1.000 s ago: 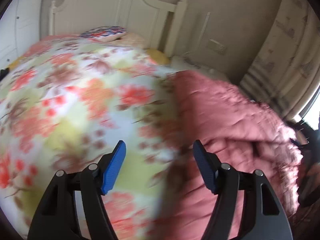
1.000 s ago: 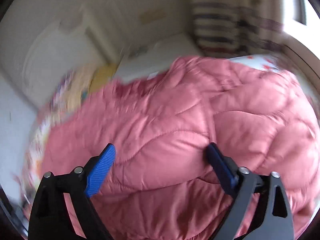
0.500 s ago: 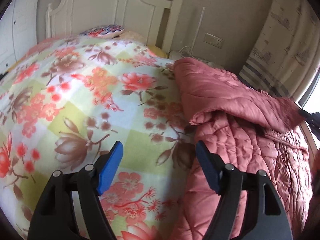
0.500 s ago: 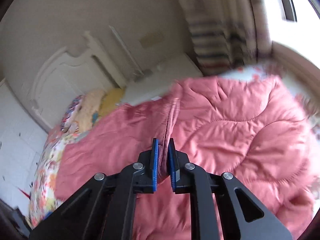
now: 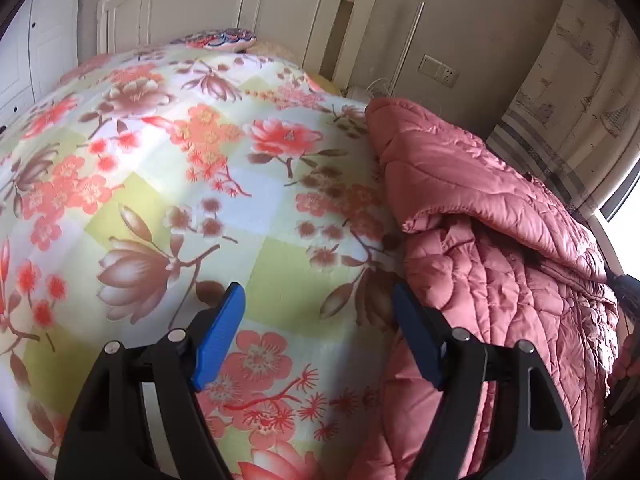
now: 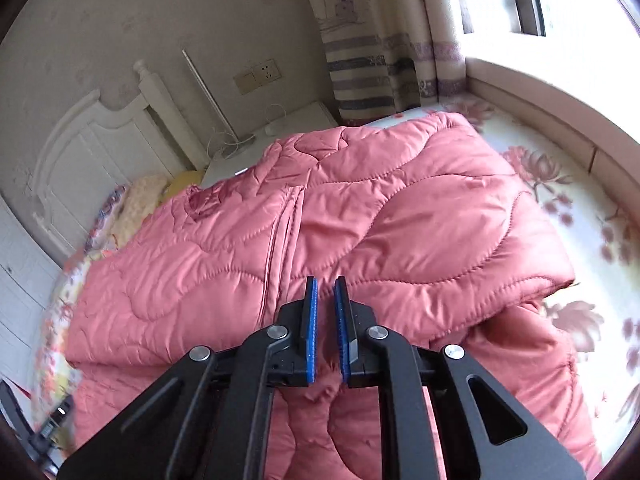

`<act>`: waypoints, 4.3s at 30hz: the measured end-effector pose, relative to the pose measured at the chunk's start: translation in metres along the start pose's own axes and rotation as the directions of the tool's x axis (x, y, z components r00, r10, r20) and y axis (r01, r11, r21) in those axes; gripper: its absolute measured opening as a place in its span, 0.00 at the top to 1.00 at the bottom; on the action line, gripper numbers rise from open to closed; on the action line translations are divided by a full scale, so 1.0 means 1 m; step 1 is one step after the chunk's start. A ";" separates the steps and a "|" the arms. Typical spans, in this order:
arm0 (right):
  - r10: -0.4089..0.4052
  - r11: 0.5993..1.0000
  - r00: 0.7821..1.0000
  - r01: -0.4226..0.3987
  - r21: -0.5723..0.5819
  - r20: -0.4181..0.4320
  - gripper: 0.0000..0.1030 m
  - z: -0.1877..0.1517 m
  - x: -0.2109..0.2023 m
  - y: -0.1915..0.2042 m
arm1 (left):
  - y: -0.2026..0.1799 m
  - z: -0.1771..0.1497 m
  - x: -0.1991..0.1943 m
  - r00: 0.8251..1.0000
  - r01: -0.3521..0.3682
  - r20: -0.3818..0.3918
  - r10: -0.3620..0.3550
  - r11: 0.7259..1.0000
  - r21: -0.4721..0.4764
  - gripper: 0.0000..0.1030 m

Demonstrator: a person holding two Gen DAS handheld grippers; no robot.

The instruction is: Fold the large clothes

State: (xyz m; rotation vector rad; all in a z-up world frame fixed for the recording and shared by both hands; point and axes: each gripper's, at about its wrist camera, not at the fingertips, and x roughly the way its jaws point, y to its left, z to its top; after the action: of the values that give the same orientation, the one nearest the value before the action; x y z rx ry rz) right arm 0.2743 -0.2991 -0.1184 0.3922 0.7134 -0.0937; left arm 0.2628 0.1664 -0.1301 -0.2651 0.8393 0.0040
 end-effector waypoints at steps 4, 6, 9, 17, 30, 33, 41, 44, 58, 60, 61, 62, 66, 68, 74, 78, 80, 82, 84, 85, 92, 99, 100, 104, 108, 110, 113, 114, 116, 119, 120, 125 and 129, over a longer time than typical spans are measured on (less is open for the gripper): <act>0.010 0.996 1.000 -0.007 -0.087 0.028 0.83 0.006 -0.010 0.023 | -0.006 -0.001 0.001 1.000 -0.014 -0.004 0.014 0.999 0.030 0.27; -0.002 0.998 0.999 0.004 -0.062 0.044 0.79 0.012 -0.011 0.023 | -0.008 -0.002 0.000 1.000 -0.022 -0.002 0.022 0.999 0.038 0.27; -0.053 0.998 0.996 0.056 -0.039 0.073 0.65 0.020 -0.011 0.030 | -0.007 -0.002 0.001 1.000 -0.026 -0.004 0.027 0.999 0.036 0.27; 0.001 0.962 0.967 0.068 -0.264 0.254 0.21 0.024 -0.030 0.106 | -0.012 -0.003 0.005 0.998 -0.058 -0.018 0.059 0.996 0.068 0.25; -0.129 0.858 0.988 0.068 -0.510 -0.086 0.17 -0.006 0.043 0.110 | -0.051 0.059 -0.035 0.983 0.077 0.161 -0.091 0.993 0.094 0.22; -0.082 0.886 0.990 0.021 -0.464 -0.113 0.16 -0.009 0.053 0.099 | -0.097 0.086 -0.028 0.958 0.210 0.166 -0.235 0.965 0.157 0.13; -0.034 0.904 0.993 -0.018 -0.427 -0.116 0.14 -0.014 0.062 0.090 | -0.149 0.062 0.081 0.992 0.122 -0.074 -0.105 0.950 0.287 0.11; -0.030 0.904 0.993 -0.021 -0.427 -0.112 0.14 -0.015 0.062 0.089 | -0.154 0.074 0.075 0.987 0.146 -0.110 -0.118 0.944 0.296 0.12; 0.019 0.918 0.992 -0.068 -0.391 -0.127 0.13 -0.013 0.061 0.083 | -0.132 0.152 0.134 0.961 0.240 -0.176 -0.215 0.961 0.137 0.11; 0.022 0.919 0.992 -0.070 -0.389 -0.127 0.13 -0.013 0.061 0.083 | -0.120 0.172 0.121 0.944 0.312 -0.135 -0.301 0.948 0.064 0.11; 0.026 0.920 0.991 -0.074 -0.385 -0.129 0.13 -0.013 0.061 0.083 | -0.113 0.182 0.118 0.943 0.320 -0.111 -0.314 0.946 0.042 0.11; 0.028 0.920 0.991 -0.076 -0.383 -0.129 0.12 -0.013 0.061 0.082 | -0.106 0.193 0.116 0.950 0.304 -0.086 -0.300 0.952 0.026 0.11; 0.038 0.923 0.991 -0.085 -0.376 -0.131 0.12 -0.013 0.061 0.082 | -0.086 0.210 0.154 0.927 0.312 -0.202 -0.317 0.948 -0.053 0.11; 0.045 0.924 0.990 -0.092 -0.371 -0.133 0.12 -0.013 0.061 0.080 | -0.087 0.206 0.169 0.926 0.301 -0.232 -0.298 0.953 -0.022 0.11; 0.054 0.925 0.989 -0.101 -0.366 -0.136 0.11 -0.013 0.061 0.079 | -0.092 0.209 0.162 0.949 0.271 -0.173 -0.263 0.962 0.023 0.11; 0.054 0.925 0.989 -0.101 -0.366 -0.136 0.11 -0.013 0.061 0.080 | -0.092 0.208 0.153 0.955 0.264 -0.151 -0.255 0.964 0.040 0.10; 0.054 0.925 0.989 -0.101 -0.366 -0.137 0.11 -0.013 0.061 0.080 | -0.097 0.201 0.168 0.971 0.178 -0.181 -0.158 0.979 0.101 0.10; 0.053 0.925 0.989 -0.100 -0.366 -0.136 0.11 -0.013 0.061 0.080 | -0.102 0.195 0.170 0.976 0.150 -0.177 -0.124 0.979 0.140 0.10; 0.055 0.924 0.989 -0.102 -0.368 -0.136 0.11 -0.013 0.061 0.080 | -0.108 0.190 0.156 0.990 0.087 -0.124 -0.067 0.983 0.163 0.10; 0.054 0.924 0.989 -0.101 -0.369 -0.136 0.11 -0.013 0.060 0.080 | -0.112 0.188 0.143 0.994 0.071 -0.091 -0.056 0.985 0.160 0.11; 0.058 0.926 0.989 -0.105 -0.363 -0.137 0.10 -0.013 0.061 0.080 | -0.165 0.125 0.106 0.998 0.056 -0.007 -0.058 0.920 0.388 0.04; 0.054 0.928 0.989 -0.101 -0.359 -0.140 0.10 -0.012 0.057 0.079 | -0.161 0.117 0.097 0.998 0.054 -0.046 -0.041 0.942 0.330 0.04; 0.047 0.933 0.990 -0.092 -0.348 -0.136 0.10 -0.010 0.053 0.078 | -0.159 0.116 0.084 0.998 0.056 -0.021 -0.052 0.945 0.322 0.04; 0.061 0.950 0.998 -0.064 -0.307 -0.018 0.10 0.007 0.021 0.075 | -0.151 0.098 0.067 1.000 0.006 0.009 -0.009 0.950 0.313 0.04; -0.085 0.938 0.994 0.056 -0.342 -0.071 0.10 0.006 0.051 0.067 | -0.141 0.080 0.093 0.998 -0.047 -0.023 0.058 0.943 0.330 0.02; -0.074 0.944 0.989 0.028 -0.329 -0.127 0.05 -0.001 0.071 0.059 | -0.141 0.079 0.098 0.998 -0.059 -0.014 0.068 0.935 0.350 0.02; -0.054 0.952 0.991 0.013 -0.307 -0.124 0.05 0.002 0.068 0.055 | -0.144 0.078 0.082 0.997 -0.074 0.000 0.078 0.937 0.341 0.03; -0.057 0.951 0.991 0.016 -0.307 -0.125 0.05 0.002 0.067 0.054 | -0.145 0.076 0.072 0.998 -0.063 0.009 0.063 0.938 0.340 0.03; -0.071 0.956 0.989 0.031 -0.292 -0.128 0.05 0.003 0.055 0.055 | -0.149 0.067 0.045 0.999 -0.021 0.038 0.008 0.935 0.353 0.02; -0.031 0.954 0.996 0.005 -0.301 -0.080 0.05 0.005 0.022 0.062 | -0.161 0.032 0.021 0.999 -0.012 0.042 -0.007 0.903 0.430 0.02; -0.022 0.943 0.998 0.000 -0.333 -0.063 0.05 0.001 0.013 0.067 | -0.165 0.023 0.025 1.000 -0.014 0.026 0.003 0.891 0.453 0.02; -0.134 0.890 0.972 0.032 -0.456 -0.194 0.04 -0.036 0.047 0.073 | -0.165 0.007 0.044 0.997 -0.036 -0.049 0.065 0.893 0.449 0.02; -0.116 0.895 0.978 0.027 -0.446 -0.174 0.05 -0.034 0.024 0.074 | -0.156 0.010 -0.002 1.000 -0.025 0.013 0.022 0.912 0.409 0.02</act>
State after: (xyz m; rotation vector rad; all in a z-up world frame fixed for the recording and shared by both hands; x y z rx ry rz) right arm 0.2874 -0.2164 -0.1339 -0.0652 0.9196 0.0405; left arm 0.2857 0.0177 -0.0860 0.1411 0.8147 -0.1475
